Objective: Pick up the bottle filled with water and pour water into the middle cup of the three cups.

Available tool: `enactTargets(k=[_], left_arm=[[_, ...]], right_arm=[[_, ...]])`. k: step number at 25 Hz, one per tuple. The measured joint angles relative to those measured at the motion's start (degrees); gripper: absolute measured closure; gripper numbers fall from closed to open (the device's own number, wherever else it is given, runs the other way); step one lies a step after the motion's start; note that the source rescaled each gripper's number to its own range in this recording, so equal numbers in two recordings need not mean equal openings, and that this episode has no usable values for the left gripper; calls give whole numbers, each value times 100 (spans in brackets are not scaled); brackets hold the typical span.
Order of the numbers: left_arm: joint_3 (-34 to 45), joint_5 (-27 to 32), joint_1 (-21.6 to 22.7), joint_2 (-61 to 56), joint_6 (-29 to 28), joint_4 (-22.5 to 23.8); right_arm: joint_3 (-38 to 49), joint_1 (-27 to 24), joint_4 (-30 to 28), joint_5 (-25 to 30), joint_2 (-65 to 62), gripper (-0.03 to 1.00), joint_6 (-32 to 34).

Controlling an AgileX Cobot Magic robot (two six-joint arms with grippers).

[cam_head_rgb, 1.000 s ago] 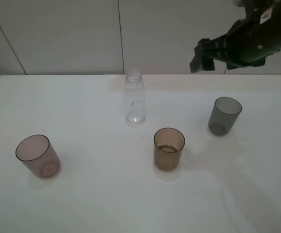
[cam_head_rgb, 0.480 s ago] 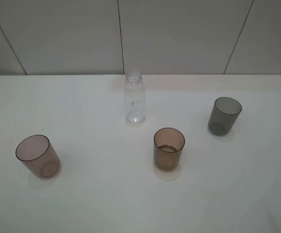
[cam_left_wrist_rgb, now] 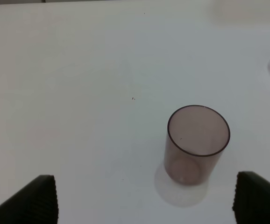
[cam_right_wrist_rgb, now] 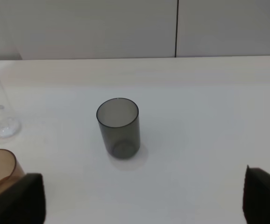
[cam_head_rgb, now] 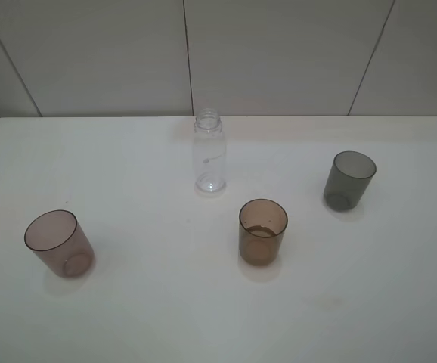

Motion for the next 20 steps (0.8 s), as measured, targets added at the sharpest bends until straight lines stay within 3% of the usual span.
enactTargets(k=[12, 17, 20], left_arm=[[0, 0, 0, 0, 0, 0], [0, 0, 0, 0, 0, 0], [0, 0, 0, 0, 0, 0]], right_arm=[[840, -14, 17, -480, -231, -3, -11], [847, -504, 0, -518, -231, -3, -16], [847, -546, -3, -518, -231, -3, -16]])
